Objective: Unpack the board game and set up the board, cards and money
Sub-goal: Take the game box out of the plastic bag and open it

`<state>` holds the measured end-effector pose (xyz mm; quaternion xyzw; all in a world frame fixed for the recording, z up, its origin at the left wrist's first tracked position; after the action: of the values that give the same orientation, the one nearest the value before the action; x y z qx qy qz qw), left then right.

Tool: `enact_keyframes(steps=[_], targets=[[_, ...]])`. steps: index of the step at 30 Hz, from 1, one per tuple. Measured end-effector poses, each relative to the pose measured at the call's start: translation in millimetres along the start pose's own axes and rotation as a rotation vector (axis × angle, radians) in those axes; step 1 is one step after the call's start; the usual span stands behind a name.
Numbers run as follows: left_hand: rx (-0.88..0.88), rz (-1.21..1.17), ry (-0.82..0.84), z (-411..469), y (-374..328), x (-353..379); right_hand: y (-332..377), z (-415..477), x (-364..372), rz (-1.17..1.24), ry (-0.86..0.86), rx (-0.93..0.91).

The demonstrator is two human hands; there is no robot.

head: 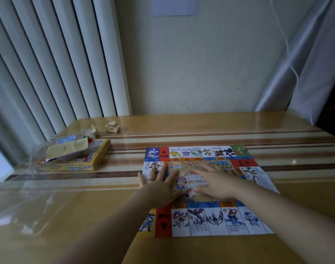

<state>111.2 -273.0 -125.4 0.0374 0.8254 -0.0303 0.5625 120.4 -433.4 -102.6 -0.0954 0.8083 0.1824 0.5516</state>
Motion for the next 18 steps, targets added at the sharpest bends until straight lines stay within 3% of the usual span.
enact_keyframes(steps=[7, 12, 18], targets=[[-0.045, -0.141, -0.201, -22, 47, -26, 72, 21, -32, -0.057, -0.088, -0.169], [-0.193, -0.246, -0.46, -57, 145, -59, 141, 60, -55, -0.028, -0.141, -0.284], [-0.416, -0.462, -0.744, -93, 265, -73, 224, 111, -77, 0.189, -0.23, -0.383]])
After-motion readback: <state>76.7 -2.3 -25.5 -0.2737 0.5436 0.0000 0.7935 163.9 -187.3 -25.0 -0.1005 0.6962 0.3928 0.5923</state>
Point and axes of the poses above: each hand's wrist, its own z-axis towards the middle knuckle, its own x-axis out of the palm, y = z × x, the point moved 6 cm from there along z, towards the middle knuckle, and after that the axes turned 6 degrees about -x, right-handed, at the moved point
